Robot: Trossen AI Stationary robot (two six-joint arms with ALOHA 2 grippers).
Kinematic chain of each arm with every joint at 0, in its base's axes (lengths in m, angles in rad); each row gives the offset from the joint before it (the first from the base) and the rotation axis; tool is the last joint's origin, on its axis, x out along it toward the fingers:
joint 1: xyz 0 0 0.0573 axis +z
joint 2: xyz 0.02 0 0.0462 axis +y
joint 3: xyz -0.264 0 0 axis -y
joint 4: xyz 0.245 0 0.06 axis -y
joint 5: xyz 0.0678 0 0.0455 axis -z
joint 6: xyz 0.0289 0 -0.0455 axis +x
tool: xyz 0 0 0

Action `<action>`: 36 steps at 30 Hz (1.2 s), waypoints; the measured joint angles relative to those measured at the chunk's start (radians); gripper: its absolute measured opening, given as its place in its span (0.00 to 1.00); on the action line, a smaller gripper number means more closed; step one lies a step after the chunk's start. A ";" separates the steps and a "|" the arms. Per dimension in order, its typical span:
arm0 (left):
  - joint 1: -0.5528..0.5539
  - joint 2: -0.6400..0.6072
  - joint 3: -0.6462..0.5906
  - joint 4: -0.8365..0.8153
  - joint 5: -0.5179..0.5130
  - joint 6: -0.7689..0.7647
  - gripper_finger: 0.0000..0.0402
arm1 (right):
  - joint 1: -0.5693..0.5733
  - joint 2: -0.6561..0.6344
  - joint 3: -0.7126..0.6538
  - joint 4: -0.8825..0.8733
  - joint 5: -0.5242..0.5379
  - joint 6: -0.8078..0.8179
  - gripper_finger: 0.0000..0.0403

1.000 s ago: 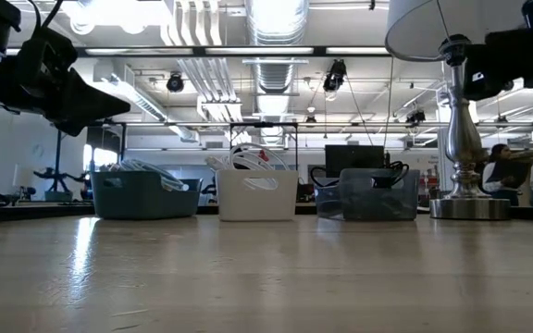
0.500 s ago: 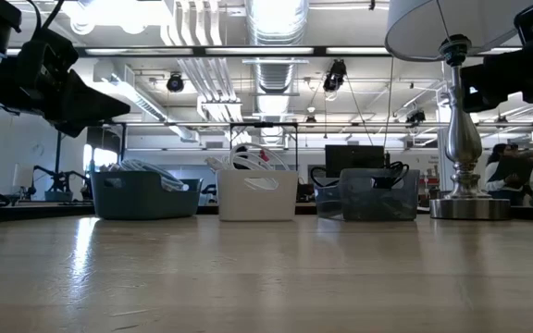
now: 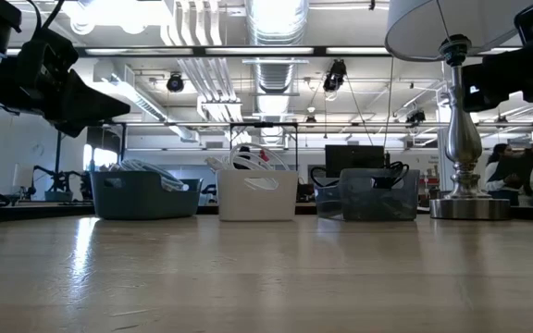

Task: Pick & Place USB Port
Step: Return to Home Position

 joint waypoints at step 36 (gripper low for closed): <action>0.000 0.000 0.001 0.001 0.000 0.000 0.03 | 0.000 0.000 0.000 0.001 0.000 -0.003 0.29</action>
